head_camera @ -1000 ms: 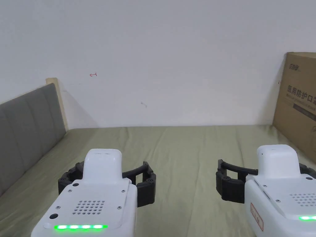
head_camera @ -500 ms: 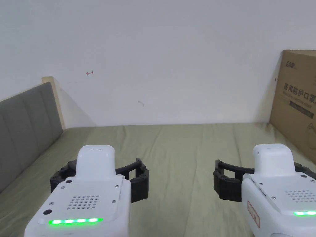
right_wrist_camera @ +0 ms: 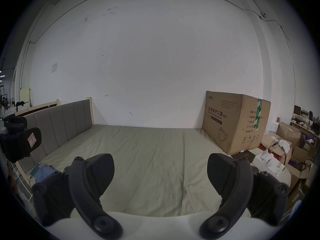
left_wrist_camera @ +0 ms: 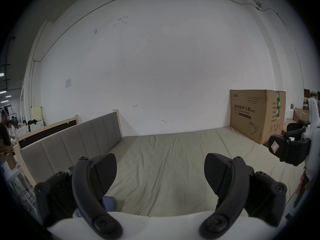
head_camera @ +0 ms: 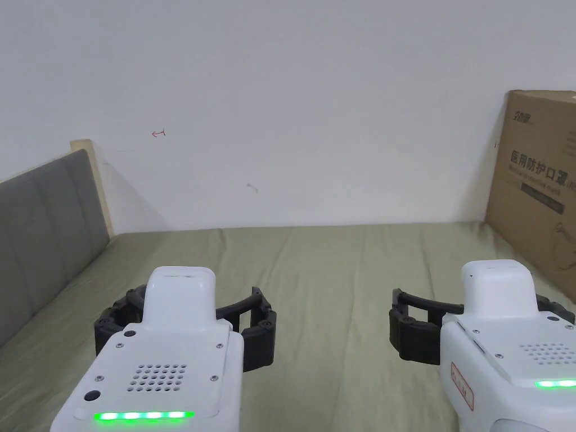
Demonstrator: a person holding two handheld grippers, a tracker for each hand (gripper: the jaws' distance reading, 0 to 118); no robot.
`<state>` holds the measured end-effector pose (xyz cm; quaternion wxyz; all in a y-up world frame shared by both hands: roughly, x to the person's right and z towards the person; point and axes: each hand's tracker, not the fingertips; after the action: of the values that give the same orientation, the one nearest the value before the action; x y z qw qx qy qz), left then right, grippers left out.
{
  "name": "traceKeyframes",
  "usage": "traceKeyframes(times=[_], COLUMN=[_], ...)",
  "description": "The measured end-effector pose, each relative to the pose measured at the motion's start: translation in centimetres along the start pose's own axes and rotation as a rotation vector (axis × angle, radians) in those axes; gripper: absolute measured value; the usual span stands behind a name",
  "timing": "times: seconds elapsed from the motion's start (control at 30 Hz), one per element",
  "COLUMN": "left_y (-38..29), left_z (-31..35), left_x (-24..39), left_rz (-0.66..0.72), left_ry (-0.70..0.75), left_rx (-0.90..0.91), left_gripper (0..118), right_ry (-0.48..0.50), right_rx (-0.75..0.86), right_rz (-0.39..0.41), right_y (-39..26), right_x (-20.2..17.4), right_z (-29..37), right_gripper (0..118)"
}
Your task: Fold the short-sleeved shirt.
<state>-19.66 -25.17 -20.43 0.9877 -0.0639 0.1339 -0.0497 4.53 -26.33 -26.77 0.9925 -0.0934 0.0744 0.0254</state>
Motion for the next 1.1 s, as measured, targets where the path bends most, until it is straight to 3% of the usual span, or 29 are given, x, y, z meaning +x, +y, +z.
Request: traceKeyframes(times=[1.1], left_y=[-0.40], left_z=[-0.66], left_x=[-0.09], left_rz=[0.021], left_ry=[-0.015], left_rx=[-0.063], left_gripper=[106], right_ry=[0.002], right_rx=[-0.017], right_rz=[0.003], right_y=[-0.28], right_x=[0.03], right_z=[-0.23], right_gripper=[110])
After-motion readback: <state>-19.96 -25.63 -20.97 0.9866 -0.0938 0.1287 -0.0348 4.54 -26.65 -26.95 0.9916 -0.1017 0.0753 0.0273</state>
